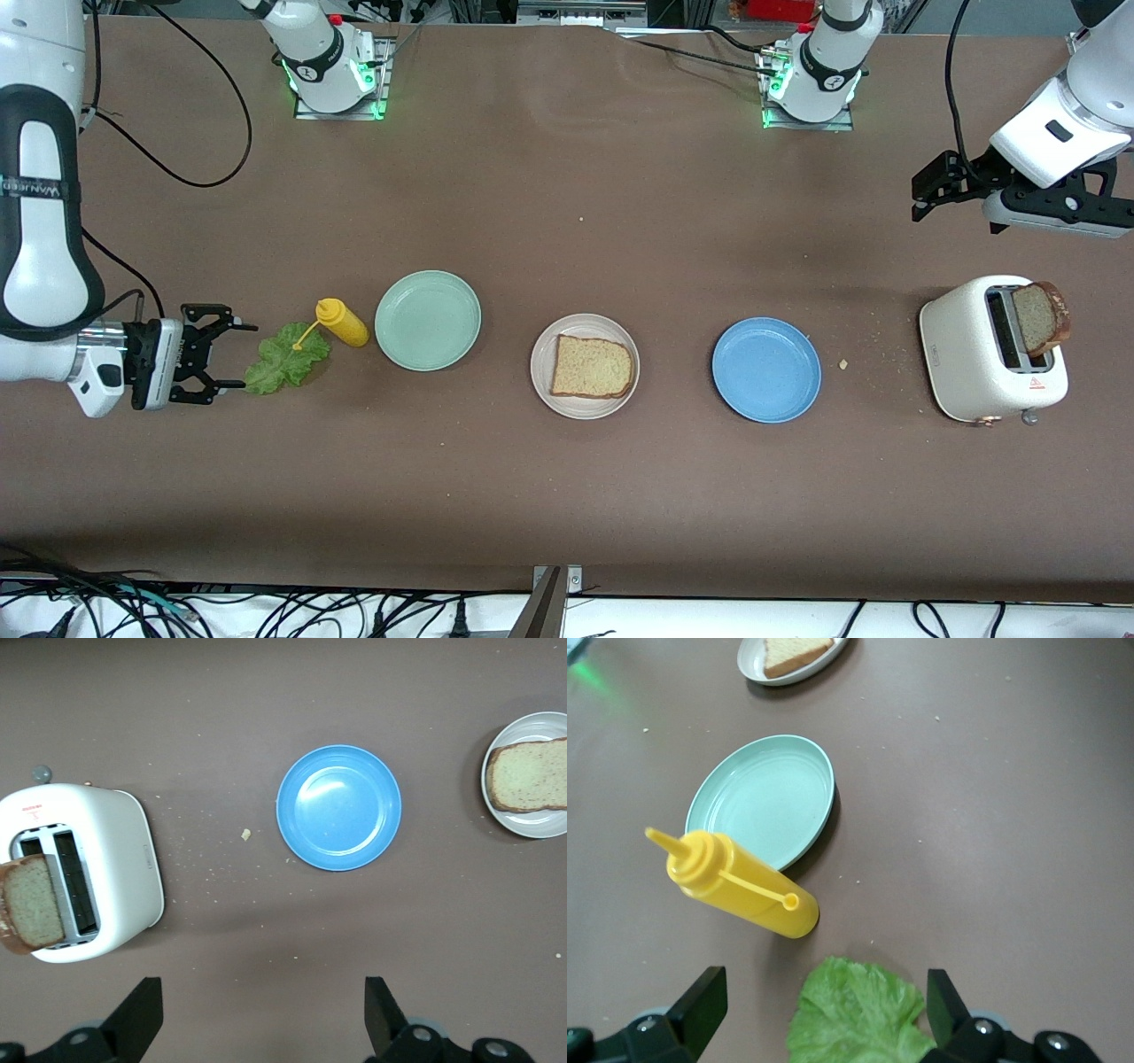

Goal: Make sandwich in beige plate with both arms
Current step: 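Move the right gripper toward the yellow mustard bottle, then close the right gripper around the yellow mustard bottle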

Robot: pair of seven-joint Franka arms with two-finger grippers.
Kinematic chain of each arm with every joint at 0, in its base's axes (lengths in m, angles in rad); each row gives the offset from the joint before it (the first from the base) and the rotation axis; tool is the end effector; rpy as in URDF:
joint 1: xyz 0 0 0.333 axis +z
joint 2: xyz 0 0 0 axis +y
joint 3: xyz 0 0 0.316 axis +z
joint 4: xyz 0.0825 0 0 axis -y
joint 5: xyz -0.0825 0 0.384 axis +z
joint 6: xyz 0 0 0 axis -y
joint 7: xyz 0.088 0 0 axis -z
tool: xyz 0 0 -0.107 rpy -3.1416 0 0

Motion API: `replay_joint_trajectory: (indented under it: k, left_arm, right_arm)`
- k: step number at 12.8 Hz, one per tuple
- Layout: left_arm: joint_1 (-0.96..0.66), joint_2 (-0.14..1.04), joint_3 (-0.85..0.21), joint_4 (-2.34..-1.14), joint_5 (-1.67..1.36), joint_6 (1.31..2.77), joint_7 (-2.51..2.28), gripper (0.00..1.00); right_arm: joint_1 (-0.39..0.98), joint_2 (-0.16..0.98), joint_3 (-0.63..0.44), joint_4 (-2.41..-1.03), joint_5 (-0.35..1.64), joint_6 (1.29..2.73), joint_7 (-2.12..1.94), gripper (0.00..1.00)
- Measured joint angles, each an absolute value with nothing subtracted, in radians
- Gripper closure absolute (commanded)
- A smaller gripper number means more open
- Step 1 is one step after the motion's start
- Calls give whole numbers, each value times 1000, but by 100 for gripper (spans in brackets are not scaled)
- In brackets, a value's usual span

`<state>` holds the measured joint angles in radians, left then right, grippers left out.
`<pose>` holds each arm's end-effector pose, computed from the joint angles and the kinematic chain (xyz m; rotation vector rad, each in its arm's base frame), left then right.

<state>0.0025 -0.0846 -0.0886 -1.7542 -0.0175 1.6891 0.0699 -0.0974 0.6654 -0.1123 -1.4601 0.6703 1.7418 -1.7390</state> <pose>0.5336 -0.0495 0.5936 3.1221 -0.2407 0.0299 0.6799 -0.0742 0.2813 -2.0021 -1.5117 -0.3350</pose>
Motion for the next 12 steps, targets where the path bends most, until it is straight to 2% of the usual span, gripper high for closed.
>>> replay_joint_trajectory:
  k: [5, 8, 12]
  left_arm:
    - [33, -84, -84, -1754, -20, 1683, 70, 0]
    - [33, -84, -85, -1754, -20, 1671, 70, 0]
    - [33, -84, -85, -1754, -20, 1670, 70, 0]
  right_arm:
    - [-112, 754, -112, -1518, 872, 1734, -2061, 0]
    - [-114, 809, -127, -1540, 991, 1679, -2220, 0]
    - [-116, 856, -135, -1545, 1018, 1634, -2282, 0]
